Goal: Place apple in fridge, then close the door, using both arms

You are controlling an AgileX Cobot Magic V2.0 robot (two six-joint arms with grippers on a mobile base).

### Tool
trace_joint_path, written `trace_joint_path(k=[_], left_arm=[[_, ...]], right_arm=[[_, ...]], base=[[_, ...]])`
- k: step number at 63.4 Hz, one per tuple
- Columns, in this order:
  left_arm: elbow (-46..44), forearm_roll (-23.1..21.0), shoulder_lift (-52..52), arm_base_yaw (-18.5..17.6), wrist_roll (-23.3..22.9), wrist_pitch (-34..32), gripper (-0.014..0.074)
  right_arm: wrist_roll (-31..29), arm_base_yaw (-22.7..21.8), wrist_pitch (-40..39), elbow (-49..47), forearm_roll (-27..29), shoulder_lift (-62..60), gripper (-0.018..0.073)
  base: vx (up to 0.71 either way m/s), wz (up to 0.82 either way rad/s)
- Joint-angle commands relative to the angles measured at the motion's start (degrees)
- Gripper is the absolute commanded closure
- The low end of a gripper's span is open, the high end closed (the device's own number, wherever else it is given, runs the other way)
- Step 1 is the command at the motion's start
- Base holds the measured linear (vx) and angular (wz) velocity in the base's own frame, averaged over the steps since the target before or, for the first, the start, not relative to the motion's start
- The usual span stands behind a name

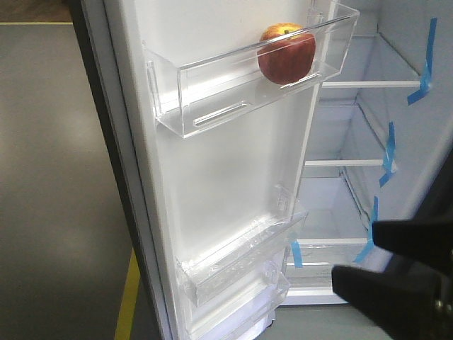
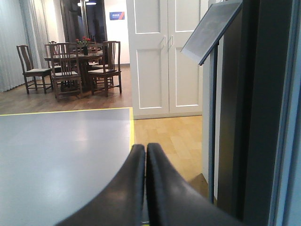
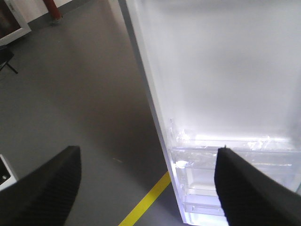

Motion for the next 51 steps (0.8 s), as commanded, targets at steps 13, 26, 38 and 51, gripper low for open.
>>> trace_joint_path(k=[13, 26, 38, 51], left_arm=[[1.2, -0.1, -1.0, 0.0, -0.2, -4.1, 0.0603], [1.2, -0.1, -1.0, 0.0, -0.2, -4.1, 0.0603], [1.2, -0.1, -1.0, 0.0, -0.2, -4.1, 0.0603], [1.2, -0.1, -1.0, 0.0, -0.2, -4.1, 0.0603]], right_arm=[[2.3, 0.1, 1.3, 8.4, 2.6, -11.0, 0.0005], [1.8, 0.1, 4.5, 10.8, 2.4, -16.5, 0.0022], [1.8, 0.1, 7.2, 10.8, 2.5, -18.1, 0.0041], [1.8, 0.1, 9.2, 10.8, 2.5, -18.1, 0.0054]], base=[[0.0, 0.0], [0.0, 0.0], [0.0, 0.0], [0.0, 0.0]])
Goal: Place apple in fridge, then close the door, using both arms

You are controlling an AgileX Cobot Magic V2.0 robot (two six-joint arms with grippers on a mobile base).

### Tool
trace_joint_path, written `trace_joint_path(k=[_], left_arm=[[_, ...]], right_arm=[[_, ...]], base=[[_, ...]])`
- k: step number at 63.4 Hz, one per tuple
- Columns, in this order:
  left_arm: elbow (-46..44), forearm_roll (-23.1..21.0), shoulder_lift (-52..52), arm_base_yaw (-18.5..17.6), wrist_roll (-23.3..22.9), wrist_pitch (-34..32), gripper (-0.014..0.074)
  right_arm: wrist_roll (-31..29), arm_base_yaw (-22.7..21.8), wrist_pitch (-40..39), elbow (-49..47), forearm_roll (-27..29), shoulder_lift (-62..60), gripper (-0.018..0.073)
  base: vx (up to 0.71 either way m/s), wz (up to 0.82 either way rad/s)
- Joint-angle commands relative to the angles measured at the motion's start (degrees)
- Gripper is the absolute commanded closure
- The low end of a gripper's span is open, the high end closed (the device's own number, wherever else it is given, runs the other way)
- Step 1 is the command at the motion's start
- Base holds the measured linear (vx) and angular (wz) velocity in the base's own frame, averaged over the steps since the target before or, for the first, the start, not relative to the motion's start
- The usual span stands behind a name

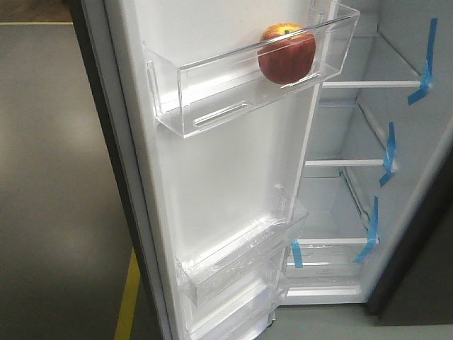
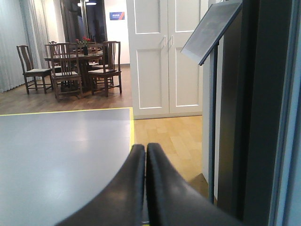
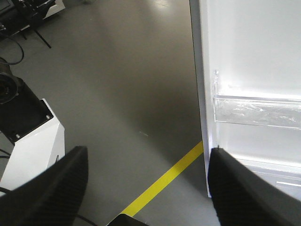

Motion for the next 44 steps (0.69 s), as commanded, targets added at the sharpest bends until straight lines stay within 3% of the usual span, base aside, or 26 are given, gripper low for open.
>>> trace_joint_path(k=[1, 21, 34, 44], left_arm=[[1.2, -0.1, -1.0, 0.0, -0.2, -4.1, 0.0603], [1.2, -0.8, -0.9, 0.0, -1.1, -4.5, 0.0603], [-0.2, -4.9, -0.4, 0.0, -3.5, -13.0, 0.0603], [-8.2, -4.4, 5.4, 0.0, -2.9, -7.5, 0.0603]], right_arm=[[-0.4, 0.1, -1.3, -1.3, 2.4, 0.5, 0.0054], [-0.4, 0.1, -0.7, -1.3, 2.4, 0.5, 0.0054], [-0.4, 0.1, -0.7, -1.3, 2.4, 0.5, 0.0054], [-0.4, 0.1, -0.6, -1.3, 2.4, 0.5, 0.0054]], base=[[0.0, 0.0], [0.0, 0.0], [0.0, 0.0], [0.0, 0.0]])
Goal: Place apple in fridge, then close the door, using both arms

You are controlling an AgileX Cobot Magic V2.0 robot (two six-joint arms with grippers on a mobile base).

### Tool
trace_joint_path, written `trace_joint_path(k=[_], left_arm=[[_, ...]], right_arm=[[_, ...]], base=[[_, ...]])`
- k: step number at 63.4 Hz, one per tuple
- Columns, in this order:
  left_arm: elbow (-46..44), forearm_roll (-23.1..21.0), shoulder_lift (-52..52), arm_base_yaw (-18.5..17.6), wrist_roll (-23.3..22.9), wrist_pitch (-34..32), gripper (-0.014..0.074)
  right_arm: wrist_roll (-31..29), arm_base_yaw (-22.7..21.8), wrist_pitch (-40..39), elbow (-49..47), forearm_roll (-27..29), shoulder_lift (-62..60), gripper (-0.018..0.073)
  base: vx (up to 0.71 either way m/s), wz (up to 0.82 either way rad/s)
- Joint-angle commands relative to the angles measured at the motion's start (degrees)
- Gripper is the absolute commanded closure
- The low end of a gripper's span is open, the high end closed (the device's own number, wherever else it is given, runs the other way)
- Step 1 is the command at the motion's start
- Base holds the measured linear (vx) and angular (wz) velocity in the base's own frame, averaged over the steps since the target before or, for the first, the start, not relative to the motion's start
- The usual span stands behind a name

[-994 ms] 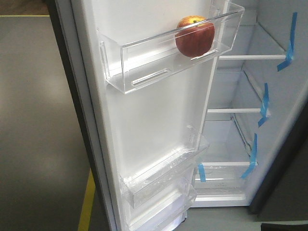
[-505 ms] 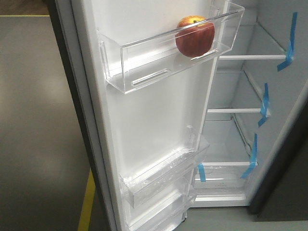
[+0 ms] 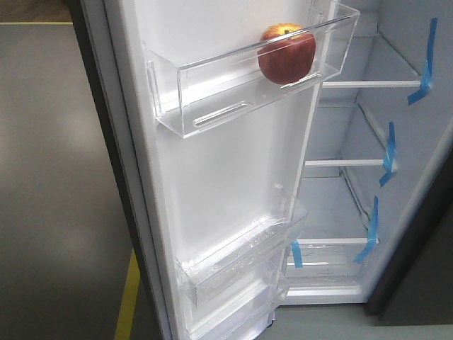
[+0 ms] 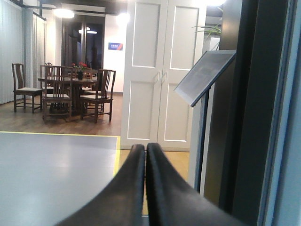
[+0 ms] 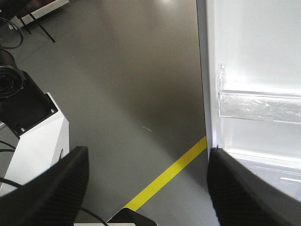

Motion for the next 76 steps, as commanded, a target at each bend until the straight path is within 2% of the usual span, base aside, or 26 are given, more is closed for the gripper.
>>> trace_joint_path(k=[1, 11, 24, 30, 38, 50, 57, 64, 76], left_arm=[[-6.7, -0.6, 4.9, 0.0, 0.1, -0.9, 0.0603], [-18.5, -0.6, 16.3, 0.0, 0.2, 9.8, 0.0603], [-30.4, 2.8, 33.1, 0.0, 0.3, 22.1, 0.0603], [-35.4, 3.3, 40.7, 0.0, 3.2, 27.6, 0.0603], [-42.0, 3.1, 50.7, 0.0, 9.3, 34.8, 0.0603], [-52.3, 2.8, 65.1, 0.0, 10.6, 45.3, 0.0603], [-56.7, -0.3, 72.0, 0.0, 11.1, 46.7, 0.0603], [-61.0, -5.2, 77.9, 0.0, 15.2, 45.5, 0.0603], [-67.1, -16.3, 86.2, 0.0, 21.8, 43.8, 0.0603]], right_arm=[[-0.4, 0.1, -1.9, -1.3, 2.4, 0.5, 0.0054], [-0.4, 0.1, -1.9, -1.3, 2.4, 0.5, 0.0054], [-0.4, 0.1, -1.9, -1.3, 2.4, 0.5, 0.0054], [-0.4, 0.1, -1.9, -1.3, 2.4, 0.5, 0.0054], [-0.4, 0.1, -1.9, -1.3, 2.4, 0.5, 0.0054], [-0.4, 0.1, -1.9, -1.3, 2.4, 0.5, 0.0054], [-0.4, 0.1, -1.9, -1.3, 2.4, 0.5, 0.0054], [-0.4, 0.1, -1.9, -1.3, 2.4, 0.5, 0.0054], [-0.4, 0.1, -1.7, -1.3, 2.4, 0.5, 0.0054]], base=[[0.0, 0.0], [0.0, 0.0], [0.0, 0.0], [0.0, 0.0], [0.0, 0.0], [0.0, 0.0], [0.0, 0.0], [0.0, 0.0], [0.0, 0.0]])
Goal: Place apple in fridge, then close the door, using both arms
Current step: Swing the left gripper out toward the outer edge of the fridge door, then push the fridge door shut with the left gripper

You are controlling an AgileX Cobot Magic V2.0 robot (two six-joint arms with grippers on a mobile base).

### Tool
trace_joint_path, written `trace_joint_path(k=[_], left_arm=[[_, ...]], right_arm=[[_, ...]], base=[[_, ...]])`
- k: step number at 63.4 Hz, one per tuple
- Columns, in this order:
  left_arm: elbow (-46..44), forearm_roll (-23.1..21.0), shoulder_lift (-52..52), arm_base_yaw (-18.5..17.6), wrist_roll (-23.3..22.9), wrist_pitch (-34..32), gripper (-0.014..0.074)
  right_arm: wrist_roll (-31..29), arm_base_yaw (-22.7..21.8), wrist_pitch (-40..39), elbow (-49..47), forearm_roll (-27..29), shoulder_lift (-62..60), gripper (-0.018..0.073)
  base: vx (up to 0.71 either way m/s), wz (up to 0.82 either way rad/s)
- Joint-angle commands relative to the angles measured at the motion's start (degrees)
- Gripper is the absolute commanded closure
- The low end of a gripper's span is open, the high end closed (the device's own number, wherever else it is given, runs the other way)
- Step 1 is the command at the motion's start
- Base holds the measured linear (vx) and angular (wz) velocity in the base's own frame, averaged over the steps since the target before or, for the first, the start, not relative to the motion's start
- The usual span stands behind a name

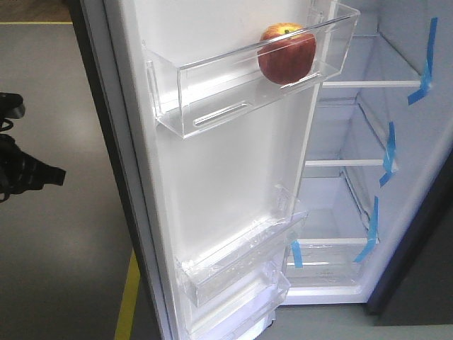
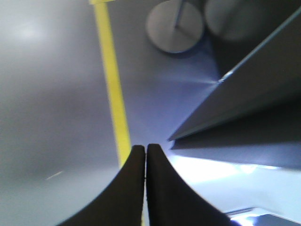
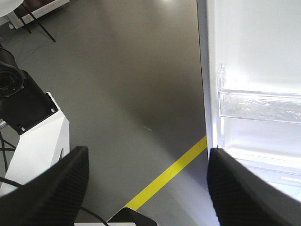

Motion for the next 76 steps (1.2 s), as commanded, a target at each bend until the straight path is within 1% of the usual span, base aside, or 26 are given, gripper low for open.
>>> trace_joint_path(k=[1, 10, 15, 22, 23, 30, 37, 40, 47, 60, 68, 76], left_arm=[[-4.2, -7.2, 1.5, 0.0, 3.1, -3.8, 0.0603], [-7.0, -14.5, 6.4, 0.0, 7.3, -6.5, 0.0603], [-8.7, -17.9, 8.7, 0.0, 8.7, -6.9, 0.0603], [-10.5, -24.5, 11.7, 0.0, 11.2, -7.1, 0.0603], [-10.6, -24.9, 12.0, 0.0, 11.5, -7.1, 0.0603], [-11.8, -31.8, 13.8, 0.0, 15.9, -6.5, 0.0603], [-12.1, -39.7, 14.7, -0.2, 21.7, -4.7, 0.0603], [-12.1, -42.1, 14.7, -0.3, 24.3, -3.8, 0.0603], [-12.1, -47.1, 14.7, -0.9, 27.7, -2.1, 0.0603], [-12.1, -52.0, 14.7, -2.2, 32.1, 1.7, 0.0603], [-12.1, -51.9, 14.4, -2.9, 32.2, 3.8, 0.0603], [-12.1, -52.5, 13.4, -3.0, 34.5, 7.1, 0.0603]], right_arm=[[-0.4, 0.1, -1.9, -1.3, 2.4, 0.5, 0.0054], [-0.4, 0.1, -1.9, -1.3, 2.4, 0.5, 0.0054], [-0.4, 0.1, -1.9, -1.3, 2.4, 0.5, 0.0054], [-0.4, 0.1, -1.9, -1.3, 2.4, 0.5, 0.0054], [-0.4, 0.1, -1.9, -1.3, 2.4, 0.5, 0.0054], [-0.4, 0.1, -1.9, -1.3, 2.4, 0.5, 0.0054], [-0.4, 0.1, -1.9, -1.3, 2.4, 0.5, 0.0054], [-0.4, 0.1, -1.9, -1.3, 2.4, 0.5, 0.0054], [-0.4, 0.1, -1.9, -1.3, 2.4, 0.5, 0.0054], [-0.4, 0.1, -1.9, -1.3, 2.4, 0.5, 0.0054], [-0.4, 0.1, -1.9, -1.3, 2.4, 0.5, 0.0054], [-0.4, 0.1, -1.9, -1.3, 2.4, 0.5, 0.0054]], base=[[0.0, 0.0], [0.0, 0.0], [0.0, 0.0], [0.0, 0.0], [0.0, 0.0], [0.0, 0.0], [0.0, 0.0], [0.0, 0.0], [0.0, 0.0], [0.0, 0.0], [0.0, 0.0], [0.0, 0.0]])
